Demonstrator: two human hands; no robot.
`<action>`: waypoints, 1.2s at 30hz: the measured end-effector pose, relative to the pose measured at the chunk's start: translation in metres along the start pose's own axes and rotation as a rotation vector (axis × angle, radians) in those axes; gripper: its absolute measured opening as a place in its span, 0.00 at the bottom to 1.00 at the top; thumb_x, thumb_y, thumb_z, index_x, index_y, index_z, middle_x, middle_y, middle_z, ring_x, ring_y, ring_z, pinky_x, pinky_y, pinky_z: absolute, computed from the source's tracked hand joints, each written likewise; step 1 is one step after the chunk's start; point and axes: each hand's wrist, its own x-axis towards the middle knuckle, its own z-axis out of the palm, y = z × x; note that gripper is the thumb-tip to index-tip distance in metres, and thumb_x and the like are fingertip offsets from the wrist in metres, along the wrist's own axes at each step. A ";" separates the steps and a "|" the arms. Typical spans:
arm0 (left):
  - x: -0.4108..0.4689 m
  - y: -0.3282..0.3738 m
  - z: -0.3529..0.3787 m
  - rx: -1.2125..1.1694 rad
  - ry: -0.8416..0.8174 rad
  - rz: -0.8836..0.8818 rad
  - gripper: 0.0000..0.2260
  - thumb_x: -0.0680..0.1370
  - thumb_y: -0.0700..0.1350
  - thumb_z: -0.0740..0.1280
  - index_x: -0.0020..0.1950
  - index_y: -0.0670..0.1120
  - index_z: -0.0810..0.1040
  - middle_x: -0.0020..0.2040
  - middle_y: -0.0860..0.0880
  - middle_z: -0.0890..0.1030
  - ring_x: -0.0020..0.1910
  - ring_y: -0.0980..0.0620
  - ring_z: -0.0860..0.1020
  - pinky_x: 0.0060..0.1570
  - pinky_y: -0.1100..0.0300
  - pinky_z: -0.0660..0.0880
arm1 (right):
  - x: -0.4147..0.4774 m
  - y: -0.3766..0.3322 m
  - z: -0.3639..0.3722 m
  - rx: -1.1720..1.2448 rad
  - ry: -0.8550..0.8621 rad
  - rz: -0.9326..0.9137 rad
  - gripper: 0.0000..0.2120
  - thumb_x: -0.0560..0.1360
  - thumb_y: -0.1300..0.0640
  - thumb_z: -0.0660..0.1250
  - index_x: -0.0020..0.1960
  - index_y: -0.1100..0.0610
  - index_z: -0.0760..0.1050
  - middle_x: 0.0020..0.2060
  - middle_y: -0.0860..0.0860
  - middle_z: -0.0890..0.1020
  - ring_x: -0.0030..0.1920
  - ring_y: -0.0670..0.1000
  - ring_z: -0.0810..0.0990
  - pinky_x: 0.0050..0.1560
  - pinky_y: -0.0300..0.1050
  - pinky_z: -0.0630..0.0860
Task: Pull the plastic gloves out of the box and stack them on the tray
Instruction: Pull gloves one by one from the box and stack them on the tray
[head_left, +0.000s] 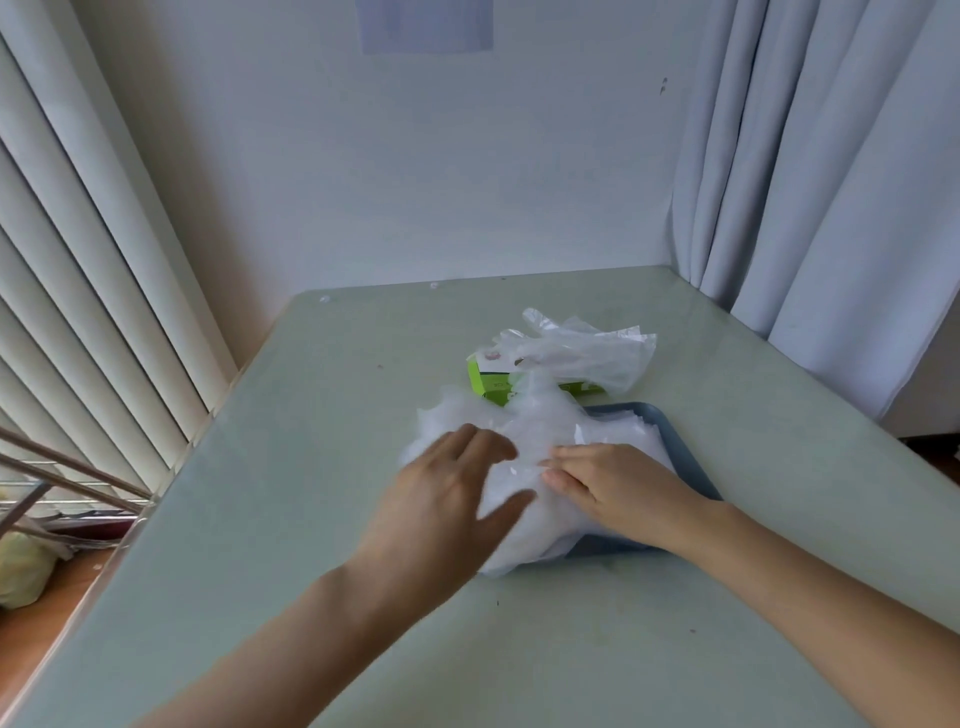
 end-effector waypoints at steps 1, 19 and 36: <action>0.004 0.009 0.006 0.005 -0.067 0.026 0.14 0.72 0.56 0.66 0.51 0.49 0.78 0.45 0.54 0.80 0.42 0.56 0.77 0.38 0.66 0.72 | 0.001 0.001 0.001 -0.008 0.011 -0.007 0.21 0.82 0.46 0.51 0.63 0.55 0.76 0.63 0.49 0.78 0.59 0.50 0.78 0.61 0.41 0.71; 0.014 -0.018 0.035 0.524 -0.721 0.118 0.24 0.80 0.40 0.58 0.76 0.43 0.57 0.76 0.45 0.61 0.73 0.46 0.63 0.69 0.56 0.60 | 0.008 0.010 -0.014 0.195 0.020 0.059 0.10 0.72 0.45 0.70 0.44 0.52 0.82 0.46 0.45 0.82 0.47 0.44 0.79 0.53 0.43 0.73; 0.043 0.031 0.053 0.302 -0.545 0.008 0.17 0.71 0.39 0.69 0.59 0.41 0.75 0.54 0.44 0.79 0.53 0.47 0.79 0.48 0.59 0.73 | 0.022 0.015 -0.019 0.145 -0.082 -0.022 0.02 0.72 0.53 0.70 0.45 0.50 0.79 0.51 0.44 0.76 0.51 0.44 0.74 0.53 0.38 0.70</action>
